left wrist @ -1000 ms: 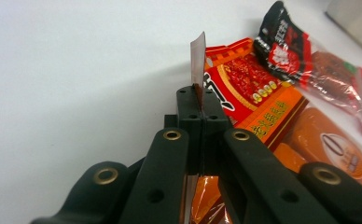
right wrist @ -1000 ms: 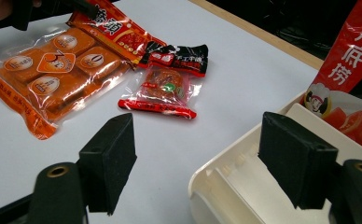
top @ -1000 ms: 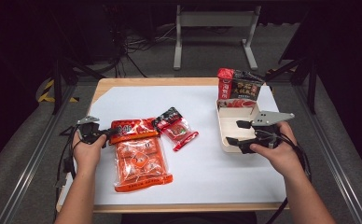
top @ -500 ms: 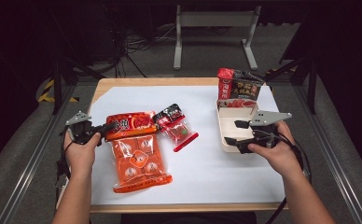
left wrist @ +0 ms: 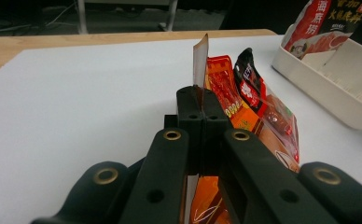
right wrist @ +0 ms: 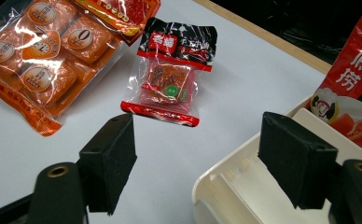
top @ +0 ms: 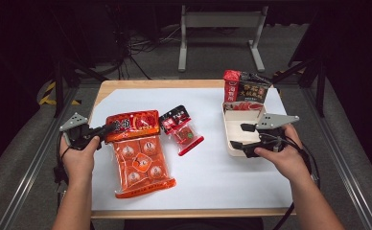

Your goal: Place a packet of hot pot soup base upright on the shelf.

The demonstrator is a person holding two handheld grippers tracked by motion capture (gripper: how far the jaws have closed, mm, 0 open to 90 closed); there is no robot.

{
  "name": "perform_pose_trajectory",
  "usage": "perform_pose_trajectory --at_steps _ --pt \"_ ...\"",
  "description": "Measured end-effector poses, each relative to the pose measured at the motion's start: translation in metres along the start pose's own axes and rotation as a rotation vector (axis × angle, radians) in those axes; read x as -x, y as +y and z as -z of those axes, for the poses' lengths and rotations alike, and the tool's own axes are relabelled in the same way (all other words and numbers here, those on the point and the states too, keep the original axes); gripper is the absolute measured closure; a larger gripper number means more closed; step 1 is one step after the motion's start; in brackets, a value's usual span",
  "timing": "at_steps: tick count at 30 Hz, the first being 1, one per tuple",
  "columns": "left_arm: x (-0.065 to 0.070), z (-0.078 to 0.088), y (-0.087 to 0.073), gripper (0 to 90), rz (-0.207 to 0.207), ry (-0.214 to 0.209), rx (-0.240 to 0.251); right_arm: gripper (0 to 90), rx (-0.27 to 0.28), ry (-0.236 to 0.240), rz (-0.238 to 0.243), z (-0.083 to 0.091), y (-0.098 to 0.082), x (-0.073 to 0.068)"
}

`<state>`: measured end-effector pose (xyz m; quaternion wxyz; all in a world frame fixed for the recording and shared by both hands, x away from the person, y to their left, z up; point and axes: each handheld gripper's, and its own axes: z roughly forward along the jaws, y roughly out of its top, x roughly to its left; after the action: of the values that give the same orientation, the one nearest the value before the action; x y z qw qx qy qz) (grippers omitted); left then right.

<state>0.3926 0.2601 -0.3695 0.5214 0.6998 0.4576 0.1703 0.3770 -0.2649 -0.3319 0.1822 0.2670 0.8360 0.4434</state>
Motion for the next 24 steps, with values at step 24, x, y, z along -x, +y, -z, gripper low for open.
perform_pose_trajectory --at_steps 24 --pt "0.029 0.022 0.017 90.0 -0.074 -0.075 0.115 30.9 0.013 0.017 -0.001 -0.002 0.003 -0.004"
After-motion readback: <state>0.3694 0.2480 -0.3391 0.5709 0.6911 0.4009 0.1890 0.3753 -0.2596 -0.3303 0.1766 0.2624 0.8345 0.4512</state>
